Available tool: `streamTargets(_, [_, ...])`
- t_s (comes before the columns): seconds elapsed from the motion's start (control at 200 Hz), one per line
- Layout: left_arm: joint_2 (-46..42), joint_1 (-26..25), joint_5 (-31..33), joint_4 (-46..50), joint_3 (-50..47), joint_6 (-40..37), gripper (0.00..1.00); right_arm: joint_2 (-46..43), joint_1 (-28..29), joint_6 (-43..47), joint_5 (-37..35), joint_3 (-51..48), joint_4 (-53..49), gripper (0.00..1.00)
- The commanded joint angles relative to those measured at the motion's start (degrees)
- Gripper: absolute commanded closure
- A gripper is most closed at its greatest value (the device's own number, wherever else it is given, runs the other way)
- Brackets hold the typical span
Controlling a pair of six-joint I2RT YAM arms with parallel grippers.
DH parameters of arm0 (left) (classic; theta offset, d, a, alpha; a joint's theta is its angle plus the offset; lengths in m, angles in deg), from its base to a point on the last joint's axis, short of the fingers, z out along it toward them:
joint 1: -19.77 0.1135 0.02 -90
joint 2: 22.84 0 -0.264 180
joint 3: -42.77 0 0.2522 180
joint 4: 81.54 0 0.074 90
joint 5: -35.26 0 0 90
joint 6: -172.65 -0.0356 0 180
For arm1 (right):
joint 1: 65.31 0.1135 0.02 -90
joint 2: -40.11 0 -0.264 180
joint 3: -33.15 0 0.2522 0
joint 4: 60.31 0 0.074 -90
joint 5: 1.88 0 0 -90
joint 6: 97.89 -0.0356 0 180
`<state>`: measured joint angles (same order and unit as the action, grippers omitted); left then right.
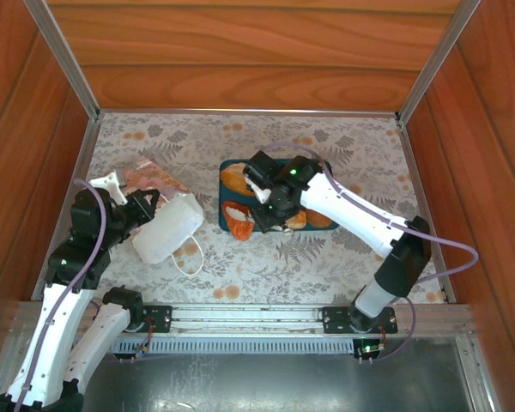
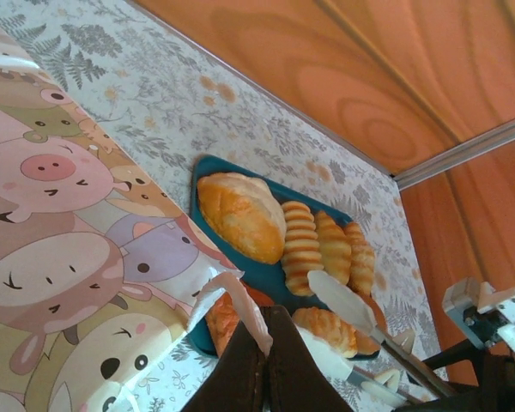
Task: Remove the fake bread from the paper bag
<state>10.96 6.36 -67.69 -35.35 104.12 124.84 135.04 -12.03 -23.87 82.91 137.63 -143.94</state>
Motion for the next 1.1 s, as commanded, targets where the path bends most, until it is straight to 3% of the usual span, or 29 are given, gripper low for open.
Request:
streamTargets(0.0, [0.1, -0.1, -0.8, 0.4, 2.2, -1.1, 1.00, 5.2, 2.4, -5.0, -3.0, 4.4, -6.4, 0.36])
streamTargets(0.235, [-0.6, -0.1, -0.7, 0.4, 1.3, -1.3, 1.00, 15.3, 6.2, -7.1, -12.0, 14.6, -15.4, 0.33])
streamTargets(0.46, [-1.4, -0.1, -0.2, 0.8, 1.2, -1.6, 1.00, 18.3, 7.2, -5.5, -10.9, 15.9, -15.0, 0.34])
streamTargets(0.59, [-1.4, -0.1, -0.3, 0.9, 1.1, -1.6, 1.00, 17.6, 7.1, -3.3, -11.8, 14.6, -14.0, 0.40])
streamTargets(0.75, [-1.6, -0.1, -0.1, 1.0, 1.1, -1.5, 1.00, 15.4, 6.2, 3.6, -13.2, 12.2, -13.0, 0.48])
streamTargets(1.095, [-2.8, -0.1, 0.7, 1.9, 1.2, -1.2, 1.00, 12.4, 3.0, 23.2, -16.4, 5.0, -7.9, 0.49])
